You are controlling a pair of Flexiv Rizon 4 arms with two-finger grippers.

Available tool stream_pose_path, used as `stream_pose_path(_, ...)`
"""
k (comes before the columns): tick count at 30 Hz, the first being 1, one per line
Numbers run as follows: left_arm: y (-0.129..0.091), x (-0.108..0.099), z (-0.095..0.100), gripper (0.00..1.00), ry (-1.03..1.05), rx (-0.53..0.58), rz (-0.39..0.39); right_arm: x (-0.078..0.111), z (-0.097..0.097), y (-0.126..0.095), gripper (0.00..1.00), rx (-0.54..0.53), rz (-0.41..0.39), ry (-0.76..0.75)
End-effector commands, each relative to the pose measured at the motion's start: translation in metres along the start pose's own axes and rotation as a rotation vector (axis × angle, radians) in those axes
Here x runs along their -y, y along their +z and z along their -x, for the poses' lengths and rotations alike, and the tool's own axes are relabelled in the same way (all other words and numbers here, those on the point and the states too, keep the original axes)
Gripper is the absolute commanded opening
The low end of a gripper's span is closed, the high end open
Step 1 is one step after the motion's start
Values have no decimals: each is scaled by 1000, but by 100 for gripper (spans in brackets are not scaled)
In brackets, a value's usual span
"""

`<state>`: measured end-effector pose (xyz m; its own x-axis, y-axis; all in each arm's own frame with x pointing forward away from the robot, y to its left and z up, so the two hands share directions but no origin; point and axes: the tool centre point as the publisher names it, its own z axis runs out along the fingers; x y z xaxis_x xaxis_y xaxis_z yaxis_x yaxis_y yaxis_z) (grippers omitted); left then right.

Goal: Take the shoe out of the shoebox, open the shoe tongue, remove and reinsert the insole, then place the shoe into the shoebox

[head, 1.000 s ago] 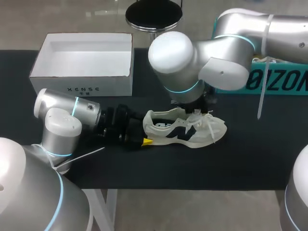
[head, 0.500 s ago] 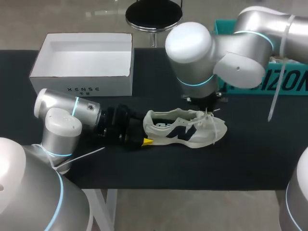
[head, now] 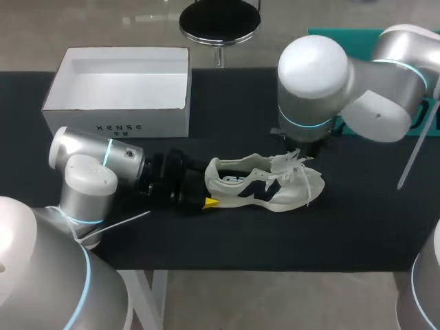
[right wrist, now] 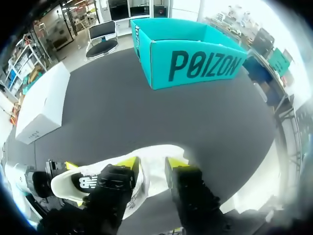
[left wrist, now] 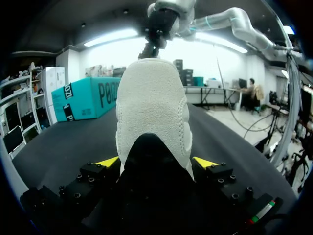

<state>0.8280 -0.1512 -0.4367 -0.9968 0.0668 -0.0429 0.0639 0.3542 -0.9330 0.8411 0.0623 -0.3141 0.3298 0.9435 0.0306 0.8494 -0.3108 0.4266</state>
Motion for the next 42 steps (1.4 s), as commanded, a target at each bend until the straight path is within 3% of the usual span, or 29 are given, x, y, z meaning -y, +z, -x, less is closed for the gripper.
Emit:
stream_pose_path(1,1,-2,-1,0,0,0,3,5,2,-24,100,-82,90,1037)
stream_pose_path(3,1,-2,-1,0,0,0,3,1,-4,-35,100,-146,109,1026)
stream_pose_path(7,1,-2,-1,0,0,0,3,1,-19,-48,100,-285,58,1016)
stream_pose_path(10,1,-2,-1,0,0,0,3,10,-30,-56,100,-392,-116,1005)
stream_pose_path(13,1,-2,-1,0,0,0,3,29,-41,-62,100,-327,-336,731)
stream_pose_path(14,1,-2,-1,0,0,0,3,35,-43,-64,100,-292,-373,645)
stream_pose_path(15,1,-2,-1,0,0,0,3,38,-45,-64,100,-246,-386,603)
stream_pose_path(32,1,-2,-1,0,0,0,3,38,-45,-64,100,-246,-386,603)
stream_pose_path(35,1,-2,-1,0,0,0,3,26,-63,-70,100,-184,-369,287)
stream_pose_path(37,1,-2,-1,0,0,0,3,23,-70,-75,100,-201,-391,92)
stream_pose_path(42,1,-2,-1,0,0,0,3,19,-79,-73,100,-140,-538,-311)
